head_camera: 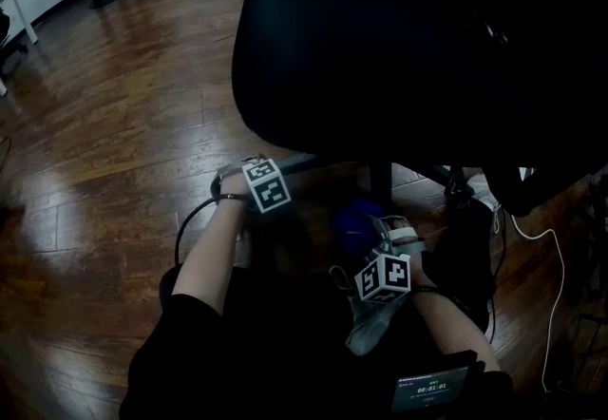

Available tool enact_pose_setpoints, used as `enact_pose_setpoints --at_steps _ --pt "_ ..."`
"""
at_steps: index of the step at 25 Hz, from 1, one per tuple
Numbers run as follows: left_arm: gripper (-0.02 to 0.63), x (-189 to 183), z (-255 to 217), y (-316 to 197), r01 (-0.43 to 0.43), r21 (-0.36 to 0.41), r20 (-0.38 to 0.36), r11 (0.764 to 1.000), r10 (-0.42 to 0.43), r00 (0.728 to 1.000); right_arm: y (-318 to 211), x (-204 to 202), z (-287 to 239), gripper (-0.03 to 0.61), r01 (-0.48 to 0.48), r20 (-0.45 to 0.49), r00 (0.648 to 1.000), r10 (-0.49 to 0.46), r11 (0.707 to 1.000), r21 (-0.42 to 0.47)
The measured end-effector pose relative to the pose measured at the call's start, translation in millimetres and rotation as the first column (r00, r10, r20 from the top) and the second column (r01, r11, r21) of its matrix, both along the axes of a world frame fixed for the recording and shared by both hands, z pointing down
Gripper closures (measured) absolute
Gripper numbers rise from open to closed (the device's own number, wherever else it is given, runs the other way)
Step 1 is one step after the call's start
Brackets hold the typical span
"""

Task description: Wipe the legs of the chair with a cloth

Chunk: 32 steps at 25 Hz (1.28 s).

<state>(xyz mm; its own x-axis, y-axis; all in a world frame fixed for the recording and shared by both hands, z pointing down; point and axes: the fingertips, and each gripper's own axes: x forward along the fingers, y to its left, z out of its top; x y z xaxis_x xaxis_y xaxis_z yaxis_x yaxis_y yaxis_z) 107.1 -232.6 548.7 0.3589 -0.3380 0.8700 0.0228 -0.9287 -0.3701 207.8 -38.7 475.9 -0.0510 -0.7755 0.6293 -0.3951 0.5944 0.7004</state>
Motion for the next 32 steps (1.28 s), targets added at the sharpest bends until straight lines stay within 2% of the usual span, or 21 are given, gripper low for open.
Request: enact_pose_setpoints --at_steps 4,11,16,21,32 --pt "0.560 -3 -3 8 -0.006 -0.014 -0.040 1.000 0.005 0.999 -4 6 -5 0.459 -0.105 0.065 0.992 0.103 0.994 0.022" --pt "0.558 -4 -8 6 -0.042 -0.053 -0.085 0.998 0.037 0.996 -6 -3 -14 0.459 -0.076 0.142 0.987 0.077 0.997 -0.010" --pt "0.557 -8 -8 -3 -0.038 -0.077 -0.094 0.996 0.031 0.995 -17 -8 -12 0.459 -0.069 0.104 0.992 0.069 0.998 -0.004" --pt "0.555 -6 -8 -3 -0.015 -0.107 -0.091 0.994 0.006 0.996 -17 -6 -10 0.459 -0.052 0.104 0.993 0.053 0.998 -0.019" --pt "0.554 -7 -7 -12 0.030 -0.118 -0.084 0.993 -0.040 0.996 -28 -2 -8 0.459 -0.018 0.101 0.995 0.022 0.999 -0.038"
